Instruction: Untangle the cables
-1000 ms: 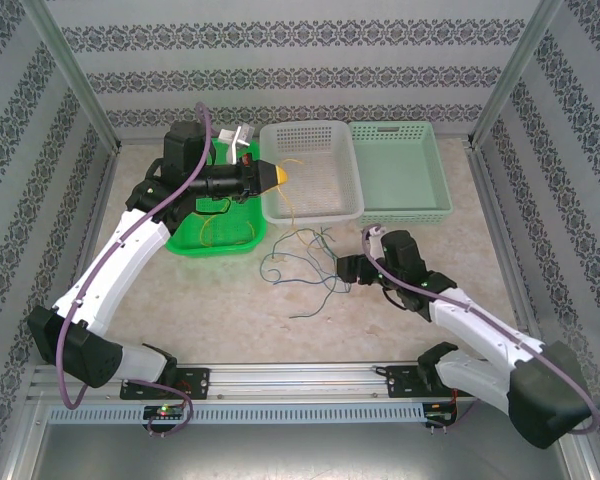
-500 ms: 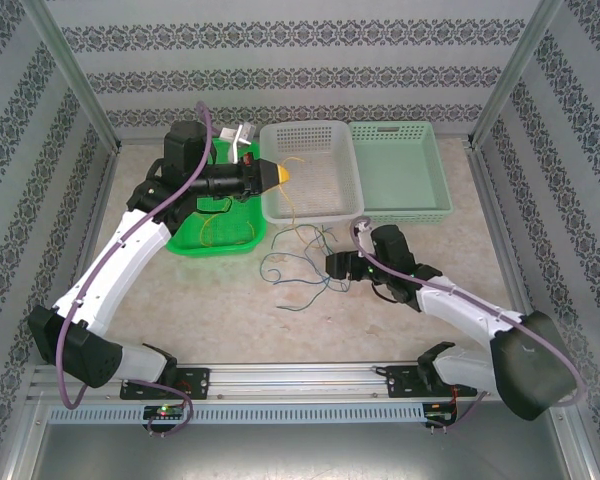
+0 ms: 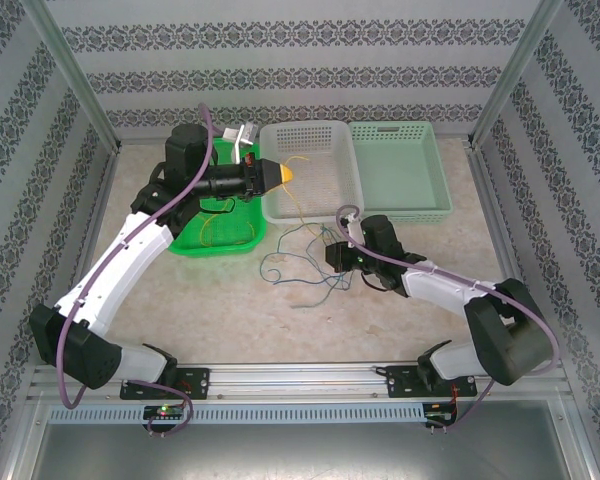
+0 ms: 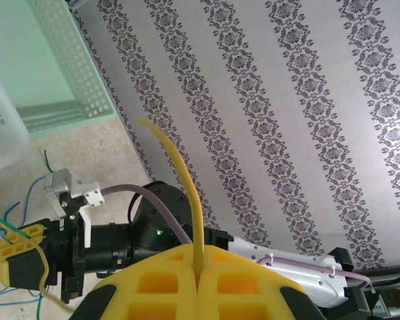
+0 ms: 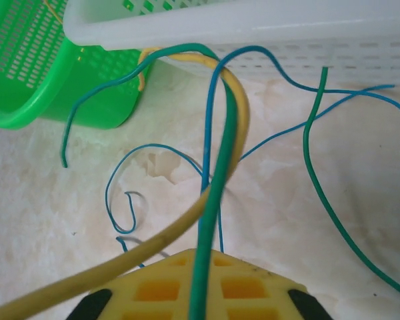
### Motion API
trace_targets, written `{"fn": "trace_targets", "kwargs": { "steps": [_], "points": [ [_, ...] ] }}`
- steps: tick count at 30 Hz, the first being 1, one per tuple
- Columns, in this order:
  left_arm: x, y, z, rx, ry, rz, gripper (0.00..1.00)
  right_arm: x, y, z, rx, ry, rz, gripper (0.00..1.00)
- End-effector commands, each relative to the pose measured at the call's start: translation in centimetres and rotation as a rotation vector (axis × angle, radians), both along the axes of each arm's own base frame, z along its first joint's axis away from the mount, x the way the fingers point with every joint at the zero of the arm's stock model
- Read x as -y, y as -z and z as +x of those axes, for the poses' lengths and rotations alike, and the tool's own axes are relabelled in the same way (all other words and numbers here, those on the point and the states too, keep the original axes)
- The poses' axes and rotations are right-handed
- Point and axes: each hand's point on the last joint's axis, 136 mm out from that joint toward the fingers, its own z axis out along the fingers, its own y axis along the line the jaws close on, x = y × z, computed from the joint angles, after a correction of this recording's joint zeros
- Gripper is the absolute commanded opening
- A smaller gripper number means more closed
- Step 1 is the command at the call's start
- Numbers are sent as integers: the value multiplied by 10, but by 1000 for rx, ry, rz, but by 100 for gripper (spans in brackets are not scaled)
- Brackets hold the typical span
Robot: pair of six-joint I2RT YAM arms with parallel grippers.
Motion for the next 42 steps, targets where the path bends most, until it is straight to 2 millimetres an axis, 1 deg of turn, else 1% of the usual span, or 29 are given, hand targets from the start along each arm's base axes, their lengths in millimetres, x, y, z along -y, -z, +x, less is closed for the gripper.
{"fn": "trace_targets", "kwargs": {
  "steps": [1, 4, 7, 12, 15, 19, 21, 24, 29, 31, 35, 38, 42],
  "points": [
    [-4, -31, -14, 109, 26, 1, 1, 17, 10, -7, -27, 42, -40, 6],
    [-10, -51, -16, 162, 14, 4, 1, 35, 36, -16, -113, 94, -88, 0],
    [-17, -72, -20, 204, 5, -10, 1, 52, 56, -20, -182, 161, -122, 0],
    [-46, -110, -25, 269, -42, -29, 1, 73, 80, -25, -270, 235, -176, 0],
    [-59, -128, -31, 300, -64, -33, 2, 83, 90, -27, -307, 274, -193, 0],
    [-73, -141, -37, 325, -97, -32, 2, 92, 95, -27, -337, 324, -188, 0],
    [-80, -146, -39, 336, -114, -33, 2, 93, 95, -27, -338, 326, -185, 0],
    [-83, -152, -43, 351, -121, -40, 2, 92, 94, -28, -334, 319, -177, 0],
    [-87, -154, -44, 357, -140, -32, 2, 88, 93, -30, -329, 297, -163, 0],
    [-92, -150, -39, 351, -172, -8, 2, 79, 87, -31, -299, 250, -149, 0],
    [-107, -130, -24, 326, -274, 83, 6, 56, 66, -37, -169, 125, -199, 0],
    [-123, -114, -13, 316, -358, 155, 6, 41, 50, -43, -96, 51, -208, 0],
    [-138, -103, -6, 314, -411, 214, 5, 33, 42, -53, -74, 15, -204, 0]
  ]
}}
